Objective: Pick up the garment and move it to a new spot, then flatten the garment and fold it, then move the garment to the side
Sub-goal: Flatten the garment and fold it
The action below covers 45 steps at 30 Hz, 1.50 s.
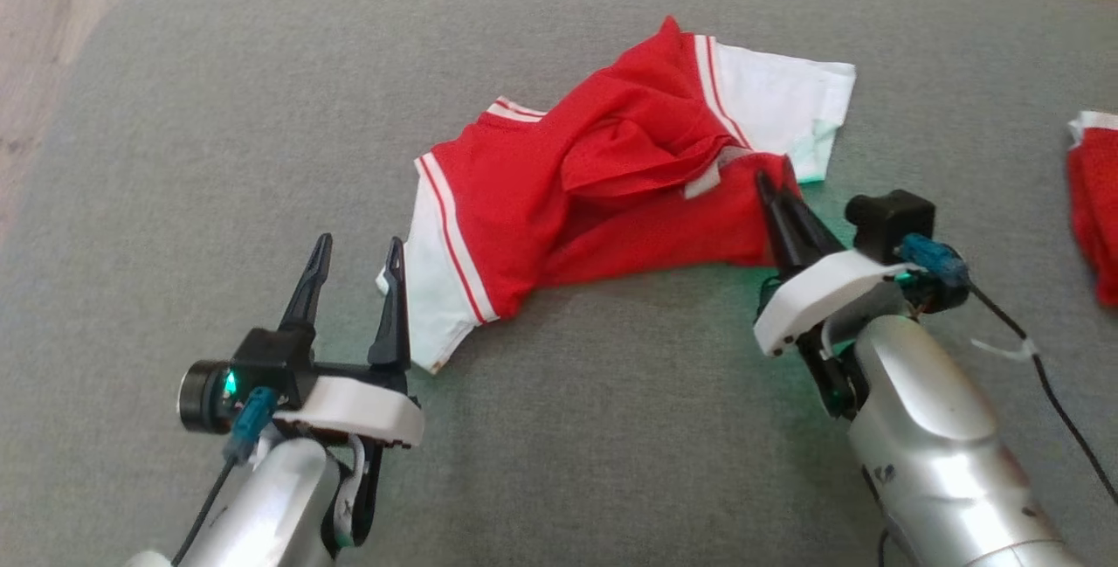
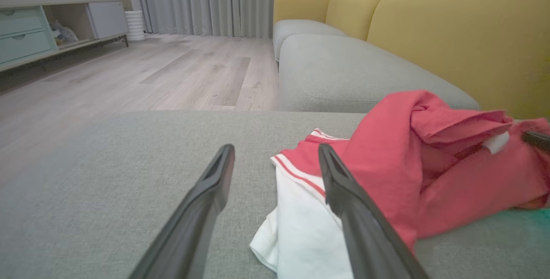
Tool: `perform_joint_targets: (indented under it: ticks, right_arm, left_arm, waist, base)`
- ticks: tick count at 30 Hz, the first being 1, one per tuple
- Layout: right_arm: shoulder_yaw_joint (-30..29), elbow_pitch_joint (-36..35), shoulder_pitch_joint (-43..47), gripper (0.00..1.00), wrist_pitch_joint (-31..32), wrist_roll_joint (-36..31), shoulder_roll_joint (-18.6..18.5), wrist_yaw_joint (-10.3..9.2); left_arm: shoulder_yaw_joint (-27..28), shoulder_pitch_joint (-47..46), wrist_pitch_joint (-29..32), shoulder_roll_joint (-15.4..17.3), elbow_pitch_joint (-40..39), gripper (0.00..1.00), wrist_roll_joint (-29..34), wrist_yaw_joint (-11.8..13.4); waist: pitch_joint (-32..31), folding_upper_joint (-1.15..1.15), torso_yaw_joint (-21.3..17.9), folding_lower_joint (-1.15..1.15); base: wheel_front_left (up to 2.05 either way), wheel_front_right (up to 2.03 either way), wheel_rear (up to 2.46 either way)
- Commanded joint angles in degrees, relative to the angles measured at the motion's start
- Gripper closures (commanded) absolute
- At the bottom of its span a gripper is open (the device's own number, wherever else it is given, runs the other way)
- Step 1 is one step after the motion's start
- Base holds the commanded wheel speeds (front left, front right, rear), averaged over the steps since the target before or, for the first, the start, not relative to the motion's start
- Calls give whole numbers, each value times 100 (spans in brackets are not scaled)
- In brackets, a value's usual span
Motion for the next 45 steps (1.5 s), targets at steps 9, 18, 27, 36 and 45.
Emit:
perform_joint_targets:
  ticks: [9, 18, 27, 36, 45]
  right_arm:
    - [-715, -947, 422, 100, -293, -54, -186, -10]
    - [-1680, -2643, 1498, 100, 74, -563, -465, -10]
    - [-2570, -3626, 2574, 11, 984, -1023, -83, -10]
    - [-2767, -4027, 2647, 0, 570, -1007, 26, -10]
    - [-2094, -4061, 2630, 0, -217, -840, 28, -10]
  left_arm:
    - [377, -77, -71, 167, -156, 0, 31, -9]
    - [388, 8, -72, 97, -186, 0, 60, -42]
    - [355, 2, -72, 14, -86, 0, 100, -110]
    - [394, -61, -72, 19, -42, 0, 152, -151]
    - [311, -147, -72, -69, 39, 0, 204, -220]
  waist:
    - [-372, 0, -516, 0]
    - [-594, 0, -868, 0]
    - [-616, 0, -1020, 0]
    - [-523, 0, -1225, 0]
    - [-364, 0, -1240, 0]
  base:
    - [0, 0, 0]
    - [0, 0, 0]
    - [0, 0, 0]
    - [0, 0, 0]
    - [0, 0, 0]
